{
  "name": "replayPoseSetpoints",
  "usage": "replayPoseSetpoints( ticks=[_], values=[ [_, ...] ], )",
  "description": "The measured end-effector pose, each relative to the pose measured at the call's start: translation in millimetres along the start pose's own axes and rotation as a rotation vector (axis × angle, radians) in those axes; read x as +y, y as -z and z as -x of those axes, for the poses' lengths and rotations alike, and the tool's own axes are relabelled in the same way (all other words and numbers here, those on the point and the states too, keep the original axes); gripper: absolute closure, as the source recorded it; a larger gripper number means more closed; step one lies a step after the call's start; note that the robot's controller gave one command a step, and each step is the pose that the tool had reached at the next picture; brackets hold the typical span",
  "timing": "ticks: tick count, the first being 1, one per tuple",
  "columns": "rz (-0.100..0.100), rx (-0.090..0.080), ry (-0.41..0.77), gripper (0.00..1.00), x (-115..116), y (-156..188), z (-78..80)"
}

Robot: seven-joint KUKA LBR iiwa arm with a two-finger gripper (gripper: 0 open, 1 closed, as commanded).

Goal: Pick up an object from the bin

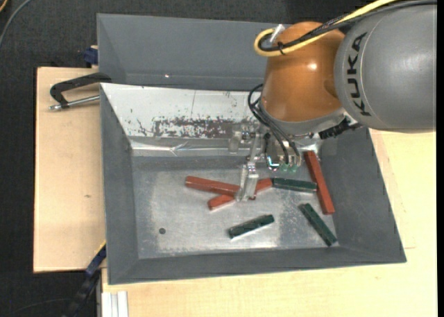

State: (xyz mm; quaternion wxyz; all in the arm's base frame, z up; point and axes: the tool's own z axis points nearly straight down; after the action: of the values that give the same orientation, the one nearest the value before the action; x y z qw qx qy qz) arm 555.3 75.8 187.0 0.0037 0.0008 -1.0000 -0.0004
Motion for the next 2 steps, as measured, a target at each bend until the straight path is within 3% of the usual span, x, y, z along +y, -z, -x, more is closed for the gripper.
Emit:
replayPoseSetpoints(
  ticks=[1,2],
  values=[
    [0.000,0.000,0.012,0.00,7,-121,10.6],
    [-0.003,-0.015,0.445,0.00,-28,-116,26.7]
  ],
)
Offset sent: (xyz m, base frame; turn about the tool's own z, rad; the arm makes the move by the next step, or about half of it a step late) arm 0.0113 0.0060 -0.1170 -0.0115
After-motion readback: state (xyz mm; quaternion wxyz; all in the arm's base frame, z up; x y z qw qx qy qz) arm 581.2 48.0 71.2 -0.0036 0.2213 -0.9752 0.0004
